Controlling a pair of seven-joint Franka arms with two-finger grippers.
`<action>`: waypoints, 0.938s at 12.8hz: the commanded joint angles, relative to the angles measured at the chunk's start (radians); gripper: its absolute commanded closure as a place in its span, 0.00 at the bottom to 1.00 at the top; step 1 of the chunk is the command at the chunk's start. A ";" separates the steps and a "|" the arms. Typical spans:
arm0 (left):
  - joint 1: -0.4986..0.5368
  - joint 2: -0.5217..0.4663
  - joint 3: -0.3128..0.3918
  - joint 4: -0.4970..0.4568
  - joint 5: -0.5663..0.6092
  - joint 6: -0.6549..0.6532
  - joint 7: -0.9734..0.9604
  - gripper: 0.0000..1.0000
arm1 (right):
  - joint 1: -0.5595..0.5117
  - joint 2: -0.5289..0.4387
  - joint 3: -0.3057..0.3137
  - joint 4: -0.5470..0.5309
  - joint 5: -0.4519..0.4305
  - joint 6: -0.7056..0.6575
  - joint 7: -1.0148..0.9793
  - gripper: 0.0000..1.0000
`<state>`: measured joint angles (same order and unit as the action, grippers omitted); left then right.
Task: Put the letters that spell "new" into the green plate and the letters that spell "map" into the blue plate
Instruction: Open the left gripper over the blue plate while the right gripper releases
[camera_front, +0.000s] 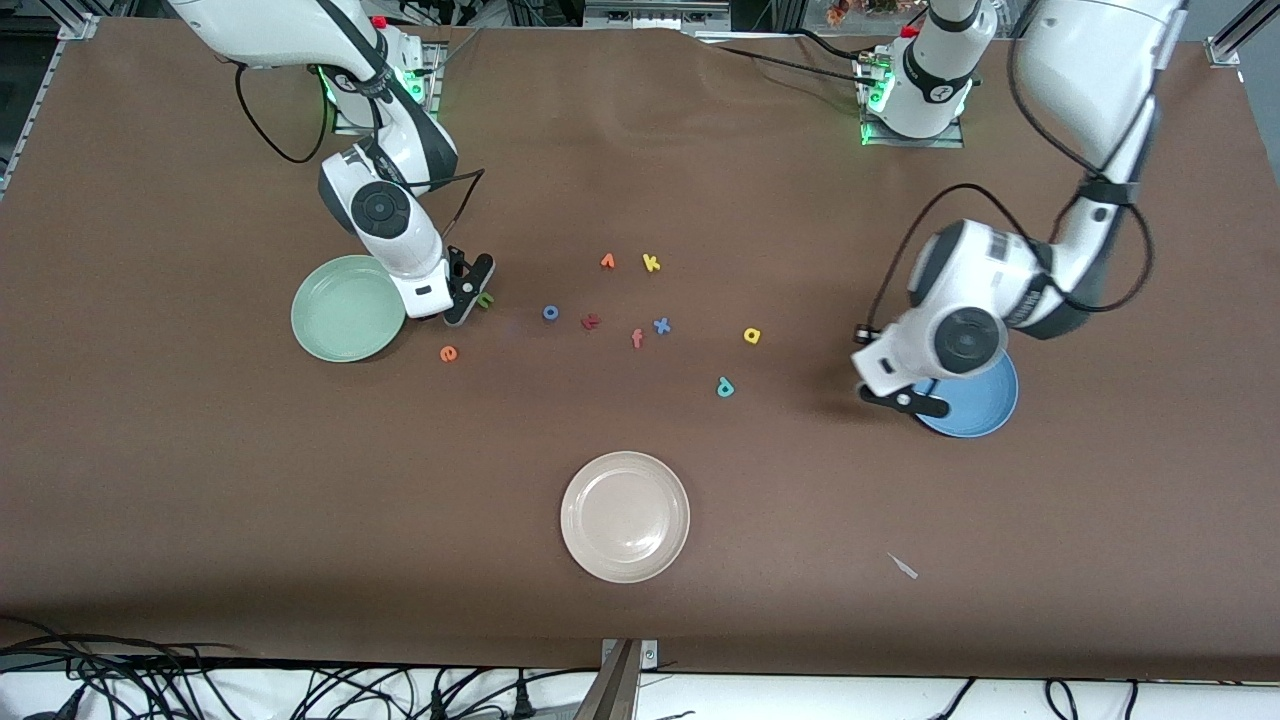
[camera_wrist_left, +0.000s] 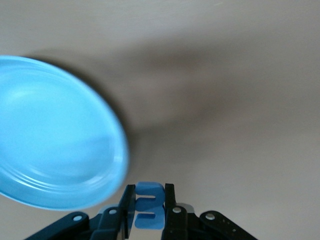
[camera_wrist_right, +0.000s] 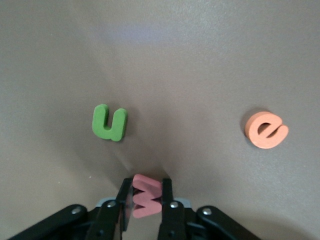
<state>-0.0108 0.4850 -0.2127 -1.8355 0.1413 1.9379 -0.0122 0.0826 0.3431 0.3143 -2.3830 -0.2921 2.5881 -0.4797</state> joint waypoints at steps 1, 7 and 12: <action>0.083 0.033 -0.014 0.007 0.111 0.002 0.182 1.00 | -0.006 -0.033 0.008 -0.010 -0.013 0.003 -0.014 1.00; 0.107 0.057 -0.020 0.013 0.113 0.053 0.184 0.00 | -0.010 -0.134 -0.003 0.189 -0.007 -0.360 -0.019 1.00; 0.064 0.047 -0.101 0.024 -0.045 0.076 -0.102 0.00 | -0.012 -0.121 -0.156 0.079 -0.009 -0.200 -0.126 1.00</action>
<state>0.0766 0.5504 -0.2699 -1.8032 0.1230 2.0000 0.0230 0.0759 0.2184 0.1959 -2.2353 -0.2928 2.2930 -0.5635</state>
